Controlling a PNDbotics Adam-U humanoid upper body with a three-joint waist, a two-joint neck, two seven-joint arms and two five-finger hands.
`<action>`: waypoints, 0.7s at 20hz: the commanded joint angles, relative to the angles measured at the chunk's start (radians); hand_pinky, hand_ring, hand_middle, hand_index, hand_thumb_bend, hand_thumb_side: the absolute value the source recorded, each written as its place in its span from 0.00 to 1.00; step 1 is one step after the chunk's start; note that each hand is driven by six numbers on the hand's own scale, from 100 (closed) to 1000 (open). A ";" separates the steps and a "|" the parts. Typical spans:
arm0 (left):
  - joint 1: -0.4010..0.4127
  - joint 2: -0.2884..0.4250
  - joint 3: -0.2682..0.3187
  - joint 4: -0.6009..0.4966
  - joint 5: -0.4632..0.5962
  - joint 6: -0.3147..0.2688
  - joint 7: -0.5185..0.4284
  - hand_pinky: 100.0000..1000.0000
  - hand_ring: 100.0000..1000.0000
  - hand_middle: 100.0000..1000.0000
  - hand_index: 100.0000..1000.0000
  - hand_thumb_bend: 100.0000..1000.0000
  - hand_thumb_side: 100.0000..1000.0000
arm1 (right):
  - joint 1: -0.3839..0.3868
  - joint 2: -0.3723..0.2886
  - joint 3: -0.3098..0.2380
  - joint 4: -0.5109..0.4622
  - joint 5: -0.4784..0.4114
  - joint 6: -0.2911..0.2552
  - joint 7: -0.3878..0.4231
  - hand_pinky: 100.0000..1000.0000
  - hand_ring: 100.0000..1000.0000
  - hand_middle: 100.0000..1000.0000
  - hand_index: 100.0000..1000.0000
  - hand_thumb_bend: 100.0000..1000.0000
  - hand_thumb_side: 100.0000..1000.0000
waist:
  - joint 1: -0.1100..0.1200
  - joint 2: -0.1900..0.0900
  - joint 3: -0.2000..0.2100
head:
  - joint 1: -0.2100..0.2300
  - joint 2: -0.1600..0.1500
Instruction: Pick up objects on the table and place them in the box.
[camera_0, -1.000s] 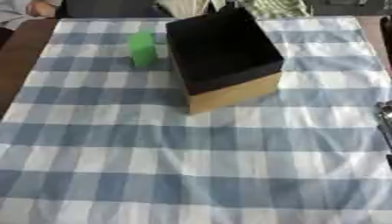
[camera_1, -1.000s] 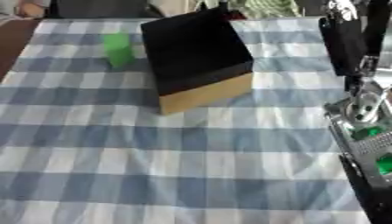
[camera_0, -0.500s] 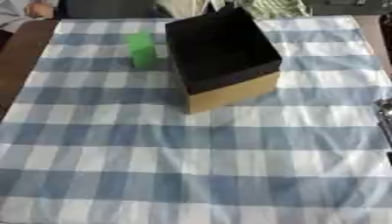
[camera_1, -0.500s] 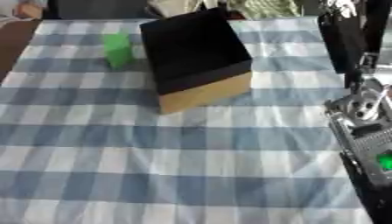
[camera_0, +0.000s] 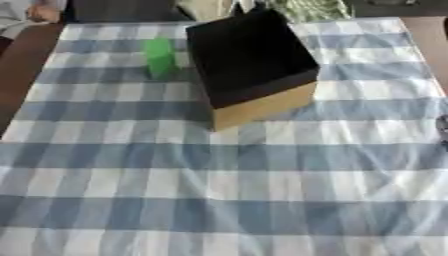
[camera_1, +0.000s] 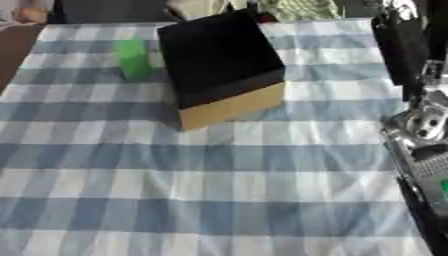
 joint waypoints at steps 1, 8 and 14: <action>-0.052 -0.010 -0.005 0.071 -0.096 -0.026 -0.059 0.85 0.77 0.73 0.93 0.06 0.57 | -0.016 -0.009 -0.002 -0.015 -0.005 -0.002 0.003 0.85 0.78 0.66 0.80 0.00 0.54 | 0.000 -0.016 -0.002 | 0.009 -0.013; -0.120 -0.060 -0.016 0.151 -0.252 -0.069 -0.239 0.87 0.80 0.76 0.94 0.19 0.55 | -0.022 -0.001 0.005 -0.015 -0.011 -0.003 0.004 0.85 0.78 0.66 0.80 0.00 0.54 | -0.001 -0.006 -0.013 | 0.020 -0.029; -0.166 -0.099 -0.014 0.183 -0.356 -0.092 -0.394 0.88 0.81 0.77 0.95 0.45 0.49 | -0.024 0.004 0.009 -0.015 -0.015 -0.004 0.003 0.85 0.78 0.66 0.80 0.00 0.54 | 0.000 0.001 -0.019 | 0.026 -0.040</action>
